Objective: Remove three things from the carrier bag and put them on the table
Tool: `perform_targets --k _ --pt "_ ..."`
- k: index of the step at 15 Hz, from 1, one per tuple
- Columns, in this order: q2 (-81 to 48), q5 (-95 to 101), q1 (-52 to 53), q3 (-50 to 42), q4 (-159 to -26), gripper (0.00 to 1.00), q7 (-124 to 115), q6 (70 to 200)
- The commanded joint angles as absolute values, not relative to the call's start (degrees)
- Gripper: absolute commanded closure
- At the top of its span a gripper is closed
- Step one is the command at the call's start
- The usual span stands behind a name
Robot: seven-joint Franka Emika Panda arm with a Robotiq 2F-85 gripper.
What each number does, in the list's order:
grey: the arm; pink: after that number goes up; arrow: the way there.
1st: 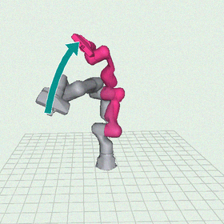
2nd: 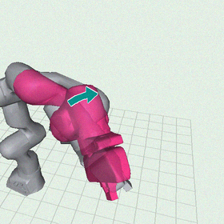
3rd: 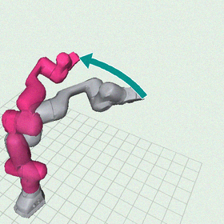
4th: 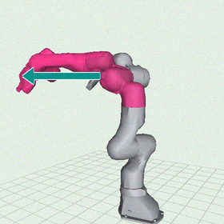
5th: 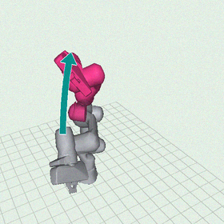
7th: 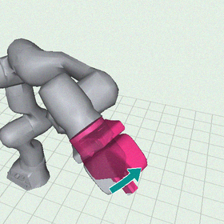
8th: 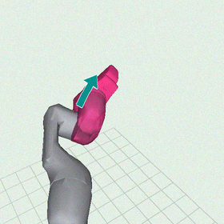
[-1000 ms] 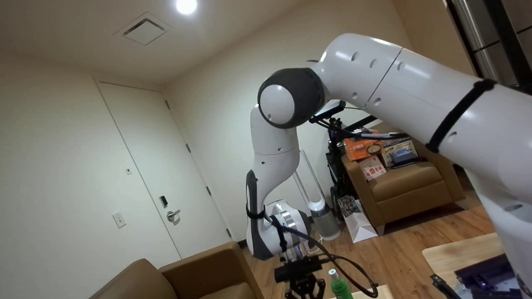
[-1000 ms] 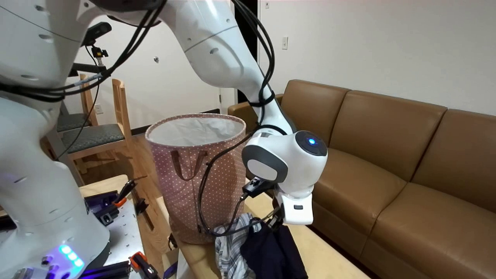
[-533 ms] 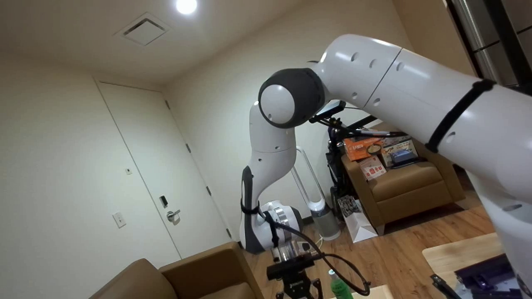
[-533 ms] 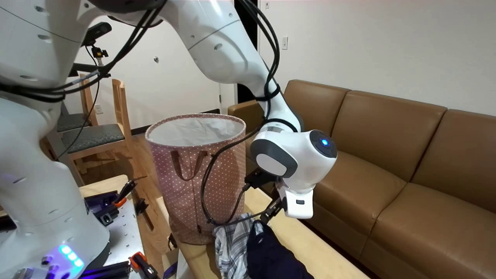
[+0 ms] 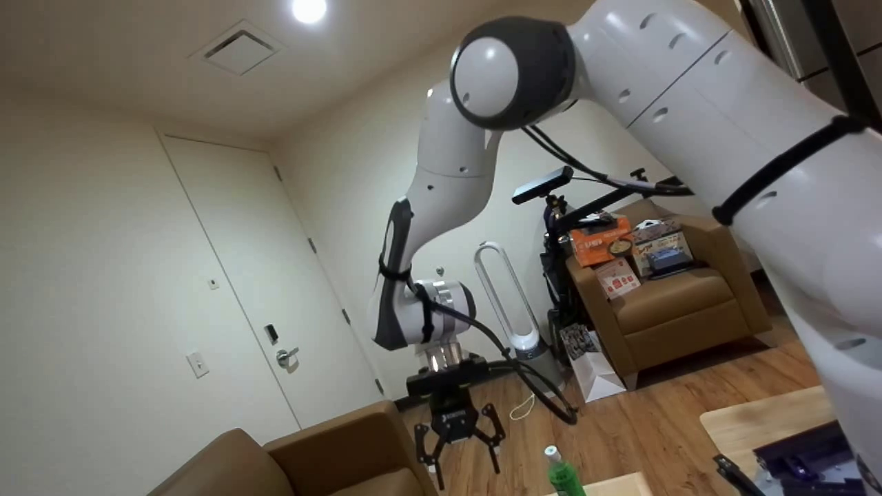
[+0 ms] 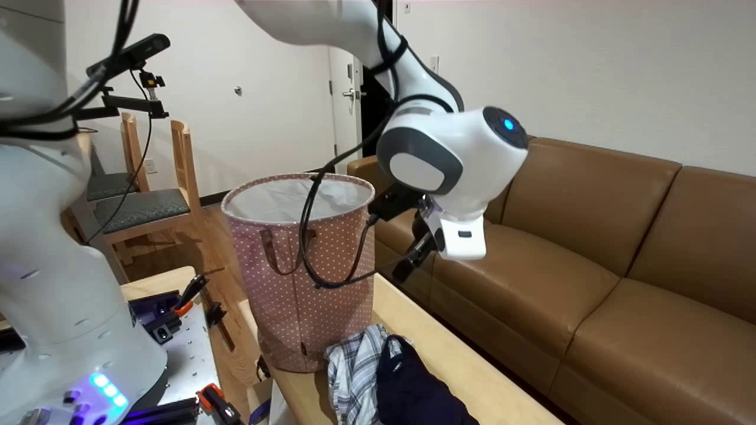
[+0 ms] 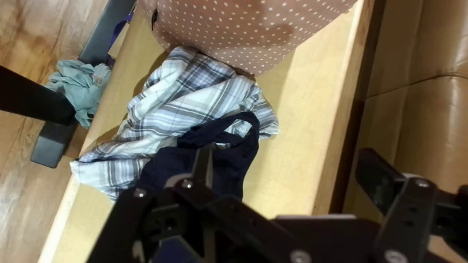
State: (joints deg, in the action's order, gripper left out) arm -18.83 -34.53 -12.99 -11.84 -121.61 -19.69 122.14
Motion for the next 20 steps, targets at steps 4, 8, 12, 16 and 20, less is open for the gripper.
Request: perform_targets --k 4,8,12,16,20 --pt "3.43 -19.99 -8.36 -10.71 -131.43 0.00 -26.62 119.92" --pt "2.81 -21.49 -8.65 -10.30 -130.18 0.00 -25.59 119.92" --pt "7.40 -15.82 -7.92 -8.67 -132.18 0.00 -32.60 121.17" --pt "10.91 -6.79 -6.05 -3.20 -131.42 0.00 -42.03 118.42" --pt "8.49 -2.95 -2.87 2.49 -130.11 0.00 -47.86 116.44"
